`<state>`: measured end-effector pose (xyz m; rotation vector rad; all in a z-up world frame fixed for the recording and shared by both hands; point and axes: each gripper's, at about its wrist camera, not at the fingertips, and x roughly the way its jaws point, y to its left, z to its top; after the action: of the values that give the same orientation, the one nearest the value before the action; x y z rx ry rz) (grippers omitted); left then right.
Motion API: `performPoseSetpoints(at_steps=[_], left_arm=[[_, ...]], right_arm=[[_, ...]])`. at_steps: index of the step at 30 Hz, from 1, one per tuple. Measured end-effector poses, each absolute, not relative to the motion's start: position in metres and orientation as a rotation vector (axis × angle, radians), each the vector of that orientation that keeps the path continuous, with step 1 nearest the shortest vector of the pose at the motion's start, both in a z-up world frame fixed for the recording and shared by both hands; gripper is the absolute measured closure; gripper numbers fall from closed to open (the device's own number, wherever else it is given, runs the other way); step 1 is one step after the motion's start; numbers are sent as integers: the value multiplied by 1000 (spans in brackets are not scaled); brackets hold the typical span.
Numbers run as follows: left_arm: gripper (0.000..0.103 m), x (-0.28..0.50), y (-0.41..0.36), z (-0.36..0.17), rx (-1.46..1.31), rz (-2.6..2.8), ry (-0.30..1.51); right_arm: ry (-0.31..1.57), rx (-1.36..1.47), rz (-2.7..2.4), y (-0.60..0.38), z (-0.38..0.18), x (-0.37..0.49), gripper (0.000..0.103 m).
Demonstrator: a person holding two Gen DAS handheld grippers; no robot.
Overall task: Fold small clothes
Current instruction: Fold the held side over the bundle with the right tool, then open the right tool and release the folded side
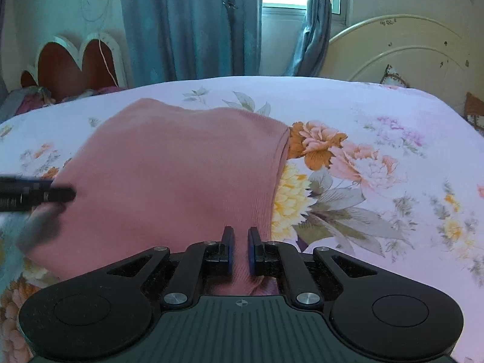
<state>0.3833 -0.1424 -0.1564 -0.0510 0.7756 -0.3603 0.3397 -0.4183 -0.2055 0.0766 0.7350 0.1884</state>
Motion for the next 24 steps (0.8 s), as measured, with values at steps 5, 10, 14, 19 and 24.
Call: performPoseSetpoints(at_steps=[5,10,14,19,24], left_arm=[[46,366,-139,-169,-36,-361,776],[47,368,-140,-162,-27,-365,818],[40,369,-138,-151,-21,-370,826],[23,374,-132,-128,-26,-416,782],[18,388,-130,-112,-47,-437,773]], right_arm=[[783,-9,188,-410,-225,316,96],[802,24,154,-408,-218,315,95],[821,75,133,-411,-206,315,95],[774,159,83,-409,-178,305,32],[741,173,69,-400,-153,309,22]])
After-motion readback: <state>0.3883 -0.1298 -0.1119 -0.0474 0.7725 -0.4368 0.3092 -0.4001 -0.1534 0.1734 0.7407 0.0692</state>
